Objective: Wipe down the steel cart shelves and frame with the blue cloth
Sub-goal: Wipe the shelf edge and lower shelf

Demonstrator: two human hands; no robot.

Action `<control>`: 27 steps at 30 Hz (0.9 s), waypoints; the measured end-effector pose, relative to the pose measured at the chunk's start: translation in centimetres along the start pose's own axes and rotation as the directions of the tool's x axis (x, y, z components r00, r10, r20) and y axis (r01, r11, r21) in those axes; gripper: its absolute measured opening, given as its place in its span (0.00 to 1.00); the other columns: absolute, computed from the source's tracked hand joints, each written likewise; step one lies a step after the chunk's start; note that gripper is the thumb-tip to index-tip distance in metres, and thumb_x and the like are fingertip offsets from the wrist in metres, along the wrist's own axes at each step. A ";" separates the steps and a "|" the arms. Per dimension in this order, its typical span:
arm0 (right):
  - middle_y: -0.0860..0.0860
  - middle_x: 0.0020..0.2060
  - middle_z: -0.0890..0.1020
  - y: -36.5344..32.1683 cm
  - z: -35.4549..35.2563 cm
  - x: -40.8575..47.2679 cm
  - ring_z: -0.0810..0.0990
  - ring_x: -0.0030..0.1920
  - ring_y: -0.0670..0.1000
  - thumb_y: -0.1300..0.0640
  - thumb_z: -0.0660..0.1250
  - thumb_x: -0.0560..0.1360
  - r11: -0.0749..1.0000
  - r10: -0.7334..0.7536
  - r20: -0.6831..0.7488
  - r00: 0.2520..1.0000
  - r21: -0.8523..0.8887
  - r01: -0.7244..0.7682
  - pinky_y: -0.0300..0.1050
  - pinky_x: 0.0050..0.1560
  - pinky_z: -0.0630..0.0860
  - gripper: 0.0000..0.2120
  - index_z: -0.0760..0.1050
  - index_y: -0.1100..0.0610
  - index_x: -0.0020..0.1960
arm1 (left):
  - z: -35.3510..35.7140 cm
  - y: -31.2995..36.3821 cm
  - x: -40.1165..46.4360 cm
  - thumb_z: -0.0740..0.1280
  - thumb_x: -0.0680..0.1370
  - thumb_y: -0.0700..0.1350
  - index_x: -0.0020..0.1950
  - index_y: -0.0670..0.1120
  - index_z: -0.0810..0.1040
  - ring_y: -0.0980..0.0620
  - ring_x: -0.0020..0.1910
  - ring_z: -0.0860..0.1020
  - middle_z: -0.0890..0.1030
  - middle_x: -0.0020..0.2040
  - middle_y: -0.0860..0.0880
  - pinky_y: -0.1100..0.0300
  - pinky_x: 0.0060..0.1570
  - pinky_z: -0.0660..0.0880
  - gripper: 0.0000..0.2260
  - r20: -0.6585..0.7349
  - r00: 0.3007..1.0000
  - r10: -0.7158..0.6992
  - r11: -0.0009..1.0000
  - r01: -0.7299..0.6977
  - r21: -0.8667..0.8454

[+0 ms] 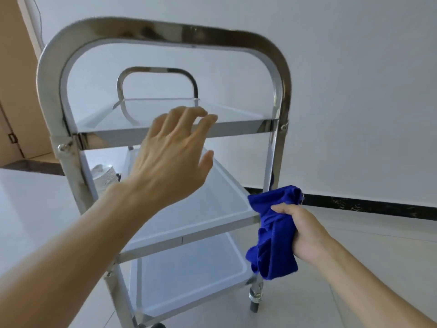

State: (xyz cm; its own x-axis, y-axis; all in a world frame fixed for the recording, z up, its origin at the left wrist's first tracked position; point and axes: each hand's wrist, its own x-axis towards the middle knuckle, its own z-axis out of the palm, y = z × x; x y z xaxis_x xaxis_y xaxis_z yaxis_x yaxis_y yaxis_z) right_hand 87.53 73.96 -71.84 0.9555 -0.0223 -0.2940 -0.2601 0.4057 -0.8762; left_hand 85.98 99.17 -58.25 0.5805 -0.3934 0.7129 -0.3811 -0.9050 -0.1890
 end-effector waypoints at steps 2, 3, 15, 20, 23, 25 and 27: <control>0.58 0.43 0.83 -2.0 -0.4 -0.8 0.82 0.39 0.58 0.57 0.72 0.71 0.993 -0.081 -0.062 0.995 0.075 0.086 0.53 0.47 0.78 0.16 0.79 0.61 0.58 | 0.9 0.0 1.3 0.63 0.79 0.53 0.79 0.46 0.58 0.44 0.76 0.59 0.62 0.77 0.46 0.48 0.74 0.56 0.30 0.082 0.997 -0.002 1.000 0.000 0.022; 0.58 0.41 0.83 -3.4 -0.4 -1.1 0.82 0.37 0.57 0.55 0.72 0.71 0.984 -0.127 -0.092 0.988 0.111 0.137 0.52 0.46 0.79 0.15 0.79 0.60 0.56 | 1.5 -0.1 1.6 0.61 0.80 0.54 0.80 0.46 0.54 0.45 0.78 0.56 0.59 0.79 0.47 0.48 0.76 0.53 0.32 0.119 0.993 -0.007 1.000 0.004 0.029; 0.48 0.55 0.79 -16.4 9.0 1.2 0.81 0.45 0.40 0.56 0.68 0.76 0.482 -0.821 0.101 0.562 -0.405 0.777 0.36 0.39 0.78 0.25 0.65 0.50 0.70 | 4.2 0.0 0.9 0.68 0.76 0.48 0.80 0.41 0.56 0.43 0.78 0.58 0.61 0.79 0.44 0.43 0.77 0.49 0.37 0.093 0.995 -0.039 0.997 0.033 0.073; 0.44 0.55 0.79 -12.2 7.4 3.9 0.81 0.49 0.48 0.44 0.71 0.74 0.355 -0.871 0.050 0.488 -0.621 0.698 0.55 0.53 0.79 0.29 0.61 0.44 0.70 | 4.4 0.4 0.8 0.68 0.76 0.45 0.79 0.40 0.56 0.41 0.78 0.58 0.62 0.78 0.42 0.42 0.77 0.49 0.35 0.076 0.995 -0.058 0.995 0.052 0.080; 0.44 0.48 0.80 -8.5 5.5 5.4 0.81 0.44 0.49 0.41 0.71 0.73 0.413 -0.838 0.048 0.544 -0.598 0.687 0.56 0.49 0.80 0.24 0.62 0.41 0.63 | 4.6 0.6 0.9 0.68 0.76 0.44 0.79 0.39 0.58 0.40 0.78 0.59 0.63 0.78 0.42 0.42 0.77 0.49 0.35 0.050 0.996 -0.074 0.995 0.070 0.067; 0.42 0.45 0.79 -4.6 3.9 6.3 0.81 0.42 0.49 0.42 0.71 0.74 0.435 -0.804 0.056 0.591 -0.624 0.650 0.54 0.45 0.80 0.22 0.61 0.37 0.59 | 4.8 0.7 0.9 0.68 0.75 0.43 0.79 0.39 0.58 0.40 0.77 0.59 0.63 0.78 0.42 0.41 0.77 0.49 0.34 0.043 0.996 -0.078 0.995 0.076 0.062; 0.41 0.42 0.79 -0.5 2.2 7.0 0.82 0.40 0.50 0.47 0.72 0.75 0.508 -0.747 0.030 0.664 -0.618 0.600 0.51 0.38 0.80 0.20 0.62 0.34 0.54 | 4.9 0.7 0.9 0.68 0.75 0.42 0.79 0.39 0.58 0.40 0.77 0.59 0.63 0.78 0.42 0.41 0.77 0.49 0.35 0.041 0.996 -0.076 0.995 0.074 0.060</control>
State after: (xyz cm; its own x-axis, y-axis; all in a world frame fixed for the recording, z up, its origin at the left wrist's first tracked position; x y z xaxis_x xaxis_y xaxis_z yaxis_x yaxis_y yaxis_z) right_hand 94.67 75.57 -72.63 0.8328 -0.2904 0.4713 0.3556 -0.3719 -0.8575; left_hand 89.78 97.41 -61.10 0.6368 -0.3296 0.6970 -0.2937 -0.9395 -0.1760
